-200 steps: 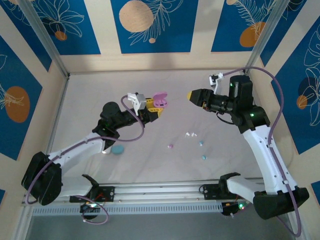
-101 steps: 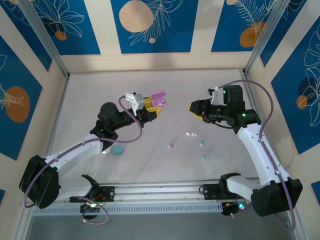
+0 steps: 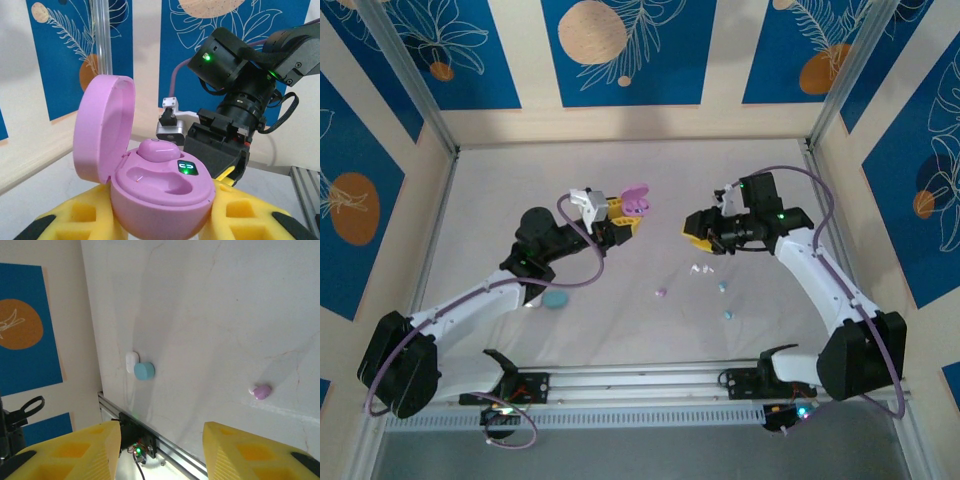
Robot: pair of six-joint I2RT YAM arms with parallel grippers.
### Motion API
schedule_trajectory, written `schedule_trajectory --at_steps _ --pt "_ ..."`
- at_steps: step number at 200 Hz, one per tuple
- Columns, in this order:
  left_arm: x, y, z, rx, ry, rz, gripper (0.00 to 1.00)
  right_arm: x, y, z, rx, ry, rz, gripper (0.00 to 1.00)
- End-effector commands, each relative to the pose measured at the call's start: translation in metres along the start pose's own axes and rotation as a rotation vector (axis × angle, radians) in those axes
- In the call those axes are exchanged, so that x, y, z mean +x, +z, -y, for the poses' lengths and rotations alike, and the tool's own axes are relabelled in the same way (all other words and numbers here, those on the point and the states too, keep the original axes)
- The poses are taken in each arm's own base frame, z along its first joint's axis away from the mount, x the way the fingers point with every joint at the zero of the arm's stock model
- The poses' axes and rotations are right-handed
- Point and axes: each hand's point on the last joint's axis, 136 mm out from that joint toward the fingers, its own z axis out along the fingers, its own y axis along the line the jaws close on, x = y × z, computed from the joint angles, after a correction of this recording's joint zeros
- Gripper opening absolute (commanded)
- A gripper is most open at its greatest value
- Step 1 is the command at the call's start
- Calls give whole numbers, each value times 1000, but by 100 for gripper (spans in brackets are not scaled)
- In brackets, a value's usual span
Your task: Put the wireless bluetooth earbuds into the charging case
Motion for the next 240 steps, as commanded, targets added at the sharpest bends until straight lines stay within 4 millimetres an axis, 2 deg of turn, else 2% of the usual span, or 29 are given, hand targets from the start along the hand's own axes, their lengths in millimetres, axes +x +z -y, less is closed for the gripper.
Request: schedule_trajectory --at_steps 1,55,132,190,240 --pt "-5 -6 -7 -16 1 30 23 11 10 11 37 17 -52 47" --pt "-2 -23 -19 -65 -10 29 22 14 33 22 109 24 -95 47" --pt "-2 -53 -36 -138 -18 11 22 10 64 23 169 2 -157 47" --pt "0 -81 -56 -248 -6 17 21 19 70 38 300 -27 -187 47" --pt "-4 -88 -59 -275 10 17 21 31 77 51 357 -19 -212 47"
